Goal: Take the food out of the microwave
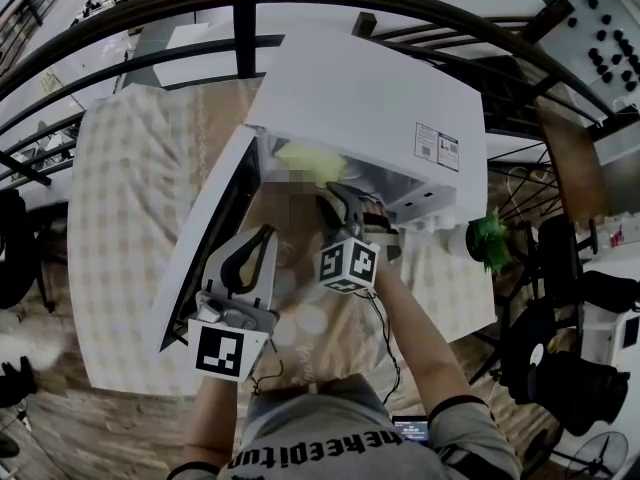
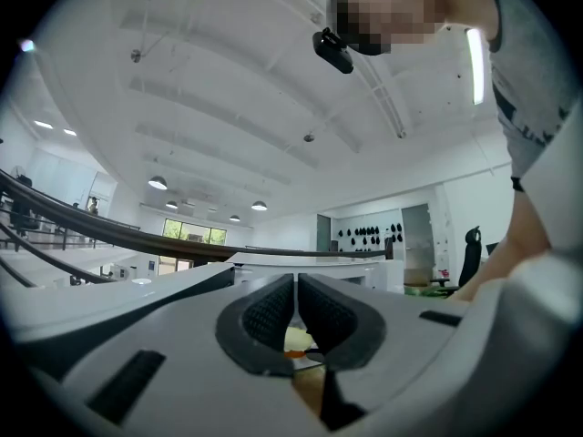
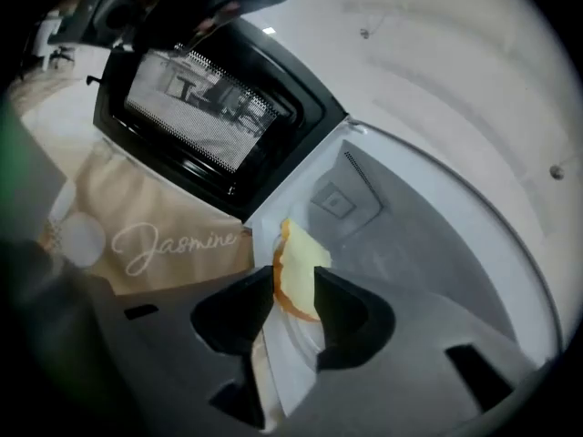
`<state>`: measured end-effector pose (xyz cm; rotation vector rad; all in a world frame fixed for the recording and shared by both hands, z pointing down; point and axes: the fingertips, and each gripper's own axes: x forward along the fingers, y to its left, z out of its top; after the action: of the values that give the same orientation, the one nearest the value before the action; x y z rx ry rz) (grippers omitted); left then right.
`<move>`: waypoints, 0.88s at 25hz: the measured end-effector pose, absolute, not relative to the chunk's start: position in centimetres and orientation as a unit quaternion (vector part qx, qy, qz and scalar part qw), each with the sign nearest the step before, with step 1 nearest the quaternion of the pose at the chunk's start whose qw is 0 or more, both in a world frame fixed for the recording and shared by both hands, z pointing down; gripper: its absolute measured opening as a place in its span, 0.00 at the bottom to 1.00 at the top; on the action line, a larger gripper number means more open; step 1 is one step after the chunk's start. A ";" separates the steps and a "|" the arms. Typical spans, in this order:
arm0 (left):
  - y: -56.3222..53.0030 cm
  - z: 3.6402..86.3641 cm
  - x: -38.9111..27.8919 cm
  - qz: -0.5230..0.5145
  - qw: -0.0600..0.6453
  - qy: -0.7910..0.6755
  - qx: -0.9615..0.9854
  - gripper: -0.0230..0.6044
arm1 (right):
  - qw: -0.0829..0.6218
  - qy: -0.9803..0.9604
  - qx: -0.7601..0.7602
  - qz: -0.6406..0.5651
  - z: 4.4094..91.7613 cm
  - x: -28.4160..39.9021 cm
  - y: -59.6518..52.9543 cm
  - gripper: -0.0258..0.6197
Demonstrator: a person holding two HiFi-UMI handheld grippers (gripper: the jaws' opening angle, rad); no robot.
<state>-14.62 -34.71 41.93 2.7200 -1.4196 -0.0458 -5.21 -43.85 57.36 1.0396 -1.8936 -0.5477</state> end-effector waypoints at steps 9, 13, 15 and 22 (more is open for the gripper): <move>-35.3 42.6 -14.9 -0.014 0.046 -0.460 0.887 0.06 | 0.495 -0.726 0.398 -0.264 60.6 -5.3 -45.9 0.29; -35.6 42.9 -15.2 -0.013 0.049 -0.464 0.884 0.06 | 0.505 -0.718 0.393 -0.276 61.5 -5.4 -46.5 0.30; -35.6 42.9 -15.3 -0.012 0.050 -0.466 0.883 0.06 | 0.506 -0.716 0.390 -0.281 61.7 -5.6 -46.7 0.30; -35.7 43.0 -15.7 -0.009 0.054 -0.473 0.879 0.06 | 0.521 -0.700 0.390 -0.293 61.6 -5.4 -47.0 0.23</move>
<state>-15.69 -35.66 43.03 2.6714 -1.4365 -0.0275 -5.37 -46.96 61.57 0.9336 -1.6781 -0.7029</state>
